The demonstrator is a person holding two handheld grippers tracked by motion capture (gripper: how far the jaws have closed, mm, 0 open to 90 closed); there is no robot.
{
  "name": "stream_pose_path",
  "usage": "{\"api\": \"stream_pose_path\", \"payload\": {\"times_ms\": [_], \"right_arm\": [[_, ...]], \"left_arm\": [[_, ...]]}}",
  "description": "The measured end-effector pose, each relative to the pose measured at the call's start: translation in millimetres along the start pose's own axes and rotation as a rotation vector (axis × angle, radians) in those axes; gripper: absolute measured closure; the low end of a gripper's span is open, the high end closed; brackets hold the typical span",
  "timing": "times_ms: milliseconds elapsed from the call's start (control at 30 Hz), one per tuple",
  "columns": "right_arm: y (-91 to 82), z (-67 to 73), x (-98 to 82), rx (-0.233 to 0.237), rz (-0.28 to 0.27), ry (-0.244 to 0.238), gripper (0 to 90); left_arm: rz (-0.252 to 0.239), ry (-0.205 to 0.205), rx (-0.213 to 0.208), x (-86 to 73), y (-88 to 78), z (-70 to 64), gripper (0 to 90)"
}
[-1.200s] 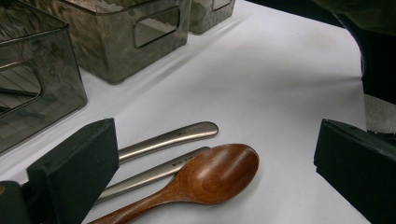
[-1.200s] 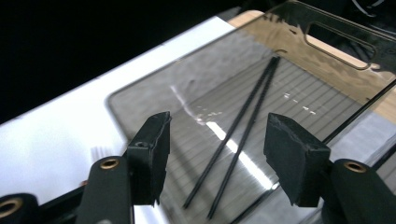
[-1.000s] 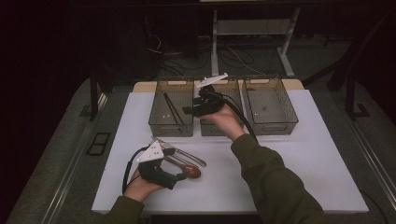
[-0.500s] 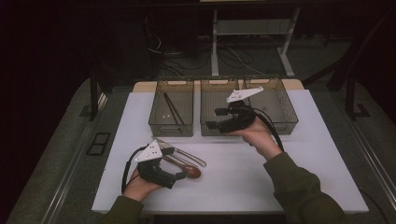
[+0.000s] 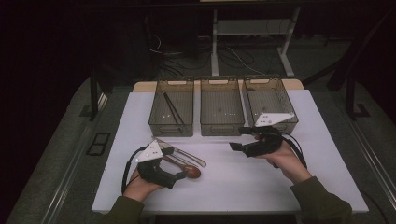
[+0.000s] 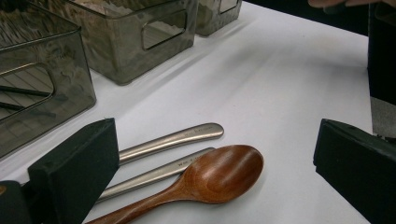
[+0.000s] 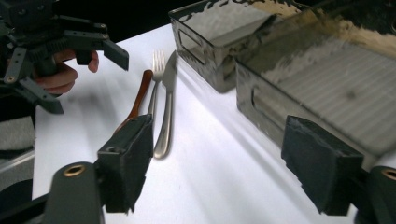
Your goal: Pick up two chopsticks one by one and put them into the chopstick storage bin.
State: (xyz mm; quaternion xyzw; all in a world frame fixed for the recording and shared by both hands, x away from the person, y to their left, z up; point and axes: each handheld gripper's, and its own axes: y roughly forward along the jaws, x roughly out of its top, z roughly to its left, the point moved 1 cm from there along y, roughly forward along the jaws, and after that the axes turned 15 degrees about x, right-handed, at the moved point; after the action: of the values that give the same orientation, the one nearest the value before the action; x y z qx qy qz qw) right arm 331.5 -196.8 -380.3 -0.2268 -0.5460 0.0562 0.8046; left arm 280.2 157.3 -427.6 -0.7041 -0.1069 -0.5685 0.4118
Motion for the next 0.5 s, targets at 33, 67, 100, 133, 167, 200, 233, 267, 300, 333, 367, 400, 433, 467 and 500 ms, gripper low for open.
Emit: {"api": "stream_pose_path", "payload": {"times_ms": [33,67,100,133,167,200,233,267,300,333,367,400,433,467,500], "right_arm": [[-4.5,0.4,-5.9,0.006,-0.007,0.019,22.1],[-7.1,0.5,-9.4,0.006,-0.013,0.026,21.3],[-11.7,1.5,-15.6,0.001,-0.021,0.031,20.6],[-14.5,2.0,-19.4,-0.005,-0.025,0.024,19.7],[-18.2,3.3,-24.5,-0.013,-0.027,0.029,19.6],[-23.1,4.4,-30.4,-0.02,-0.029,0.027,19.5],[-26.0,5.2,-33.8,-0.028,-0.035,0.026,19.5],[-29.8,6.1,-38.0,-0.038,-0.042,0.021,19.4],[-33.3,6.8,-42.1,-0.046,-0.044,0.021,19.2],[-36.4,7.3,-46.0,-0.054,-0.049,0.024,18.5],[-40.5,8.1,-51.0,-0.068,-0.051,0.019,18.5],[-42.5,8.5,-54.0,-0.073,-0.051,0.017,18.5],[-45.1,9.1,-58.0,-0.075,-0.044,0.021,18.4],[-47.7,9.5,-63.1,-0.082,-0.044,0.023,18.5],[-49.2,9.8,-66.0,-0.086,-0.044,0.02,18.5]], "left_arm": [[-0.001,0.001,0.001,0.1,-0.1,0.2,0.0],[0.0,0.002,0.003,0.1,-0.4,0.3,0.0],[-0.001,0.0,0.003,0.1,-0.7,0.3,0.0],[-0.001,0.002,0.002,0.1,-1.1,0.5,0.0],[-0.003,0.001,0.002,0.2,-1.5,0.6,0.0],[-0.003,0.002,0.003,0.2,-1.6,0.8,0.0],[-0.002,-0.003,0.004,0.0,-1.6,0.6,0.0],[0.001,-0.002,0.006,-0.1,-1.6,0.6,0.0],[0.001,0.002,0.006,-0.2,-1.2,0.6,0.0],[0.002,0.003,0.006,-0.1,-0.9,0.1,0.0],[0.004,0.006,0.006,-0.1,-0.9,-0.1,0.0],[0.004,0.006,0.005,0.0,-0.8,-0.4,0.0],[0.005,0.007,0.003,-0.3,-0.6,-0.5,0.0],[0.005,0.006,0.003,-0.4,-0.5,-0.5,0.0],[0.006,0.007,0.003,-0.5,-0.6,-0.1,0.0]]}}
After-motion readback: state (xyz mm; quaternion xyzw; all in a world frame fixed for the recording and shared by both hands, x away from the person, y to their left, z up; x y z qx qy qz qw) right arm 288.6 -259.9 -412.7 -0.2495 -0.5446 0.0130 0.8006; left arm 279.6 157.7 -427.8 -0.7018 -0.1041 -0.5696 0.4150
